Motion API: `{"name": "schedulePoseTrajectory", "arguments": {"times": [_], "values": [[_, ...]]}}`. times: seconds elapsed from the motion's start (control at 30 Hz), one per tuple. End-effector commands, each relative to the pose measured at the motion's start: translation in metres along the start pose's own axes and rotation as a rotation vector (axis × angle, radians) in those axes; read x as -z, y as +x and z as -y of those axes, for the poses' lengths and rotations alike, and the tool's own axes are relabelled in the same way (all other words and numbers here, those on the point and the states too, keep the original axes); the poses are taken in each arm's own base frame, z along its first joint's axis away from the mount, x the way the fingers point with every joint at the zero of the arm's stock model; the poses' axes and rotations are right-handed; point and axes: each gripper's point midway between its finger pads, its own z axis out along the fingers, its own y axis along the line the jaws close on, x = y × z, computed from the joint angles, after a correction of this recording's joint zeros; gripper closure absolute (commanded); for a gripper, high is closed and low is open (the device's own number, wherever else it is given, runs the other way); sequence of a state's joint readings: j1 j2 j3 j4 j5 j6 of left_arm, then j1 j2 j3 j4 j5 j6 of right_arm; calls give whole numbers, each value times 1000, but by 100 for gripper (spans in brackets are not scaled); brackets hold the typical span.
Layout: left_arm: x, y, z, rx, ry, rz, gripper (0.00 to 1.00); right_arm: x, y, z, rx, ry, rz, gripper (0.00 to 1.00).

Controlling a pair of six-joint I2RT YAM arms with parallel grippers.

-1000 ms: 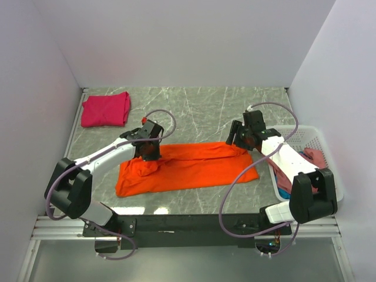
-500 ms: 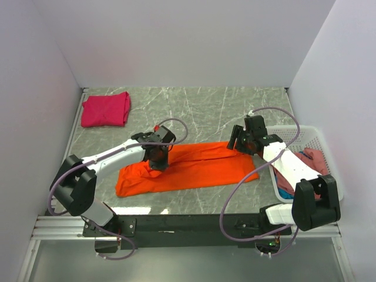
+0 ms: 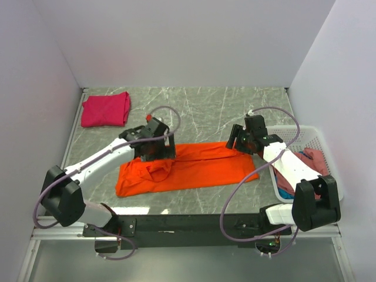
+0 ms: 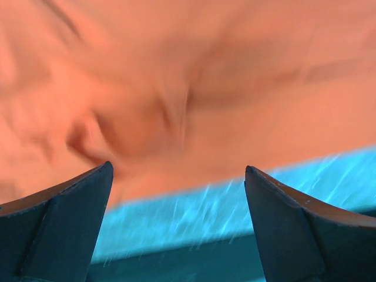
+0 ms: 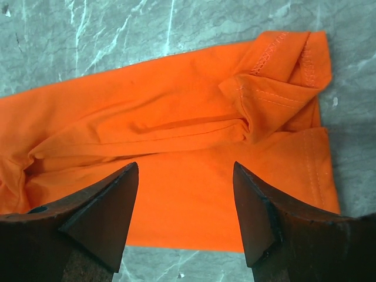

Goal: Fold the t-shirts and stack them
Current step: Fold the tshirt

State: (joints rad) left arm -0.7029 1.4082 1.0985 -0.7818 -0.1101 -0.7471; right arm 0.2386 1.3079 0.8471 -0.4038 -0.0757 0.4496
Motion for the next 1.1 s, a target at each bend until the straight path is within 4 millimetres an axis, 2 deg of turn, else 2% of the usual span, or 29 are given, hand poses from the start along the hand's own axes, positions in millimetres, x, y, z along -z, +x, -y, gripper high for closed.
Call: {"name": "schedulePoseTrajectory", "arguments": {"times": [0.0,0.03,0.07,0.17,0.23,0.33,0.47,0.53,0.67,0.73,0.83,0.9,0.97,1.03,1.07], "values": [[-13,-59,-3,115,48,172,1,4,-25,-19,2,-58,62,28],[-20,-65,-2,132,70,176,1,1,-25,-19,3,-53,51,28],[-37,-60,-6,145,69,118,1,2,-28,-20,1,-52,53,28],[-55,-53,-3,123,62,58,1,0,-27,-19,-4,-47,54,27],[-63,-39,1,113,77,0,1,-1,-26,-18,-12,-42,50,27],[-57,-14,1,94,70,-42,1,0,-25,-14,-12,-27,51,27],[-43,37,-18,95,-16,-152,0,0,-23,-10,-7,-9,50,27],[-32,55,-24,102,-42,-191,1,0,-23,-10,-4,-7,51,27],[-5,78,5,89,123,-253,1,0,-21,-8,-6,-3,50,27],[4,82,4,75,124,-261,1,1,-22,-8,-4,-5,52,27],[17,58,2,54,90,-164,1,2,-24,-10,-2,-10,60,27],[18,40,-7,53,23,-88,1,1,-25,-12,-5,-18,64,27],[9,15,-11,91,-22,-11,1,1,-27,-16,-7,-38,66,27],[-2,-15,-32,179,-111,74,1,-4,-27,-19,-5,-53,51,27],[-12,-21,-43,209,-153,78,1,-5,-31,-21,-3,-53,51,27]]}}
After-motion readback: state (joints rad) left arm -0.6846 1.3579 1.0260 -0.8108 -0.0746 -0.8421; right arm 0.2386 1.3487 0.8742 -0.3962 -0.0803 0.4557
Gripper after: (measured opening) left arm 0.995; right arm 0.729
